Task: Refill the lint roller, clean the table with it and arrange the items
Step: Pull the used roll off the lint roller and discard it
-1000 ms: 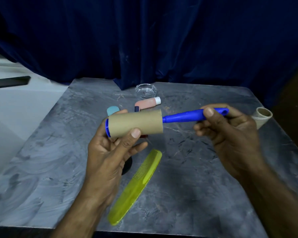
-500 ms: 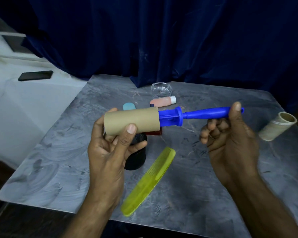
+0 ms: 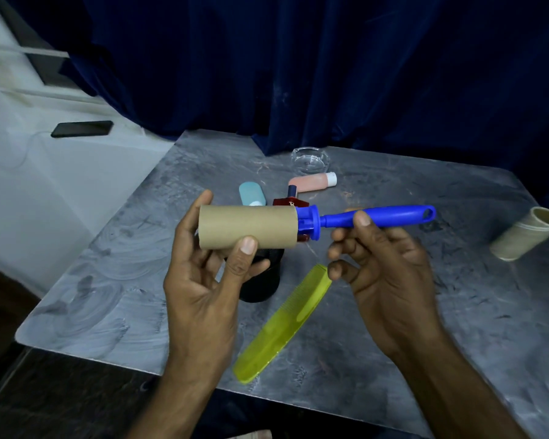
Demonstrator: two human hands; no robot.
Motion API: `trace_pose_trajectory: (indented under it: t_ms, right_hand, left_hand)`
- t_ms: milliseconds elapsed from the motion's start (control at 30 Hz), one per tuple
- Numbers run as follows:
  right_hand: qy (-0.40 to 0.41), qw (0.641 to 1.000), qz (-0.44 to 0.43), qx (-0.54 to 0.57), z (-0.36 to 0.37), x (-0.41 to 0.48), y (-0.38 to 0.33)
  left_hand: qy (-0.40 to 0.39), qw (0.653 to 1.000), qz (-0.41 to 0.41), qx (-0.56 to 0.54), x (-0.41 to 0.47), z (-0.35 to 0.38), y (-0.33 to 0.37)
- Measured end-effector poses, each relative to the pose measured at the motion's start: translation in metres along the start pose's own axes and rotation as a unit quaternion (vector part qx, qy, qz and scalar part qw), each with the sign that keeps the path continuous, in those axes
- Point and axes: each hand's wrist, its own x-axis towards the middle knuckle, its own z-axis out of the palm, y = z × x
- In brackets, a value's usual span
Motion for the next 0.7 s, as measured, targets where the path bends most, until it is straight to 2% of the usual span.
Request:
trace_pose_trajectory:
  t_ms: [167,433,700]
  right_hand:
    - [0.015,1.0,-0.01,0.012,0.006,0.0,0.0]
    - [0.013,1.0,-0.011,0.024,0.029,-0.001,0.009]
    - [-0.034,0.998,0.024,0.042,0.063,-0.011,0.041]
  left_hand:
    - [0.044,0.998,-0.029,-0.039,0.001,-0.01,0.0]
    - [0.086,0.996,-0.01,-0.021,-0.002,-0.041,0.013]
    - [0.182,0.982,-0.013,-0.041,-0.018,-0.102,0.022]
